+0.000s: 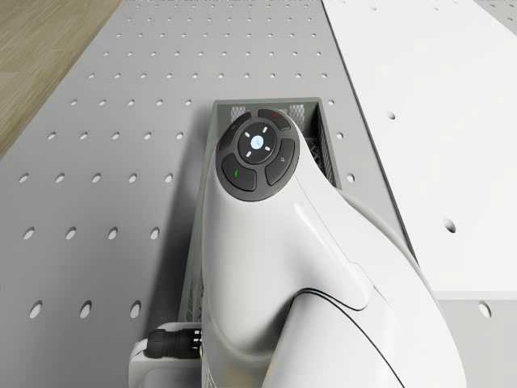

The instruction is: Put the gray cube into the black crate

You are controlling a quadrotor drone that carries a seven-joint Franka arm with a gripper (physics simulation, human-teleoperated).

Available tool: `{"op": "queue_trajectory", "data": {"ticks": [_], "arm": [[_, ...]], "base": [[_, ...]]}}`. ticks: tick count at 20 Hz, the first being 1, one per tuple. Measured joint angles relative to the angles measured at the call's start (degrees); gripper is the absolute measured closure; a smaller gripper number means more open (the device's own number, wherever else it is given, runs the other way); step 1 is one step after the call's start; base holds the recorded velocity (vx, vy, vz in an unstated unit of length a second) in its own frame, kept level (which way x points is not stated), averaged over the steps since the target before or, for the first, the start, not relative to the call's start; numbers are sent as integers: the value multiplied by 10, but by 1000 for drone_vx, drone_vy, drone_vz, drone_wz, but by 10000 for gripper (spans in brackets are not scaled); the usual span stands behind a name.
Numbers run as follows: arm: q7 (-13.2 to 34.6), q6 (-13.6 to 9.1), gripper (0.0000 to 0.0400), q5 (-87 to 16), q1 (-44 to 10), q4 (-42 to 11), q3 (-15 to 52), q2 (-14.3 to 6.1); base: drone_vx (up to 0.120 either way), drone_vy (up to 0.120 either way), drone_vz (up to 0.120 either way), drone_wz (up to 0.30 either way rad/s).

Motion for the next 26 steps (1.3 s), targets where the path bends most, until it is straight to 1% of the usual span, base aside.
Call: {"op": "queue_trajectory", "data": {"ticks": [4,8,13,15,17,20,26], "arm": [[0,1,150,0,0,0,0,-1],[0,1,150,1,0,0,0,-1],[0,2,150,1,0,0,0,-2],[0,2,150,1,0,0,0,-2],[0,2,150,1,0,0,0,-3],[0,3,150,1,0,0,0,-3],[0,3,150,1,0,0,0,-3]], "base": [[120,0,-10,0],[120,0,-120,0],[120,0,0,0],[120,0,-120,0],[120,0,0,0],[120,0,-120,0],[120,0,0,0]]}}
